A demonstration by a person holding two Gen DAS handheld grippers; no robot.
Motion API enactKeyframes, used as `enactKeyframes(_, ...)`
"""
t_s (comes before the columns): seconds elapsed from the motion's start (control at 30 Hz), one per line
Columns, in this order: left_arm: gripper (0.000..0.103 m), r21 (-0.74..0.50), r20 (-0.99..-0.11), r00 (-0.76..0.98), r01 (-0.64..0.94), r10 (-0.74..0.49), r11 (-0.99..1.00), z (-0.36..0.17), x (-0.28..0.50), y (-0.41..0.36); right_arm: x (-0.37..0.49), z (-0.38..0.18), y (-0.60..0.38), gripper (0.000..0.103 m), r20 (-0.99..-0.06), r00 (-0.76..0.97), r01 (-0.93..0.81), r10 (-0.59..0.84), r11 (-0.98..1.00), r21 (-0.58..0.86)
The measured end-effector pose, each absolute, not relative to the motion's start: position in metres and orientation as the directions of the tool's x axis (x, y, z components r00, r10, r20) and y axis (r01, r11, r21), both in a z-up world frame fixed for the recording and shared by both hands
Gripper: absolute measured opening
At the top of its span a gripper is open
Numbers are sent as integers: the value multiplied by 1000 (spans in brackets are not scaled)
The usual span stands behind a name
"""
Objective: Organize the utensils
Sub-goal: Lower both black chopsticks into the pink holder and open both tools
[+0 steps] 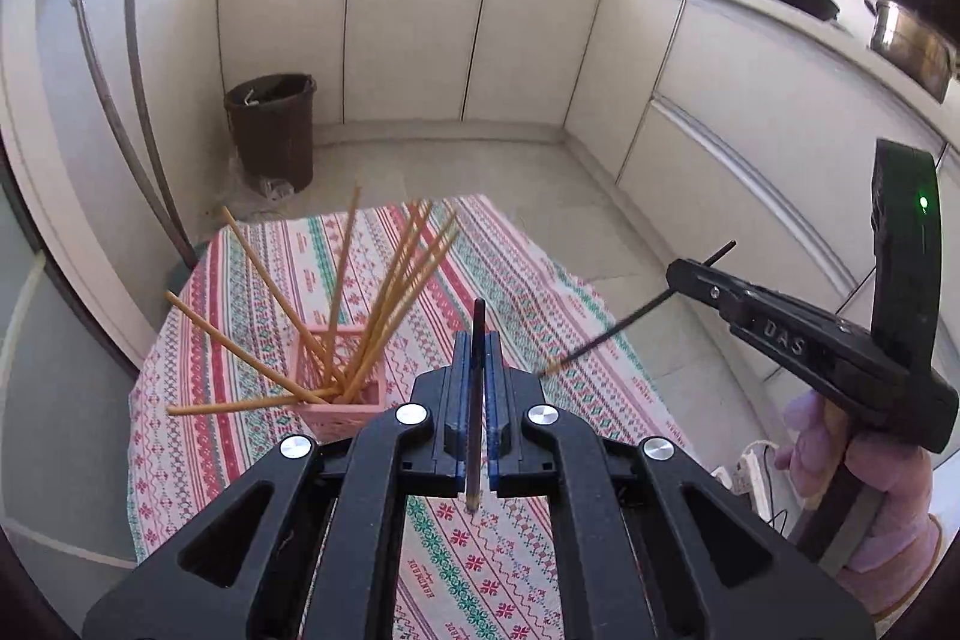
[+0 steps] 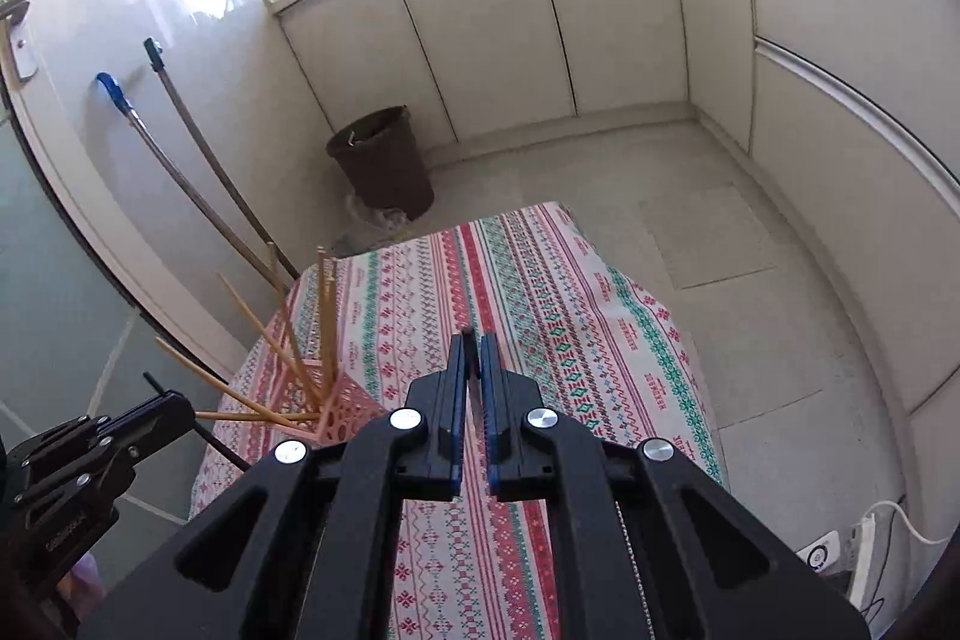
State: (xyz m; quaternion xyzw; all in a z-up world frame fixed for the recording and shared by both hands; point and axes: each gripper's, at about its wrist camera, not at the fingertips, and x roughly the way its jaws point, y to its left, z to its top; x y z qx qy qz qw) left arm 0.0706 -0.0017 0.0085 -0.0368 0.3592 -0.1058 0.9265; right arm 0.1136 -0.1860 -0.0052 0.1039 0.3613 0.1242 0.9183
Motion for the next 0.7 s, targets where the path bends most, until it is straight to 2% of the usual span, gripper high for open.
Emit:
enactKeyframes(0.37,3,-215,-539,819,91,-195,972,60,64,45,82,57,-169,5,-510,741,-282,437,891,355)
enactKeyframes(0.7,3,-270,-537,829,7,-157,963,55,97,76,99,62,-145,5,-488,726,-304,484,863,404)
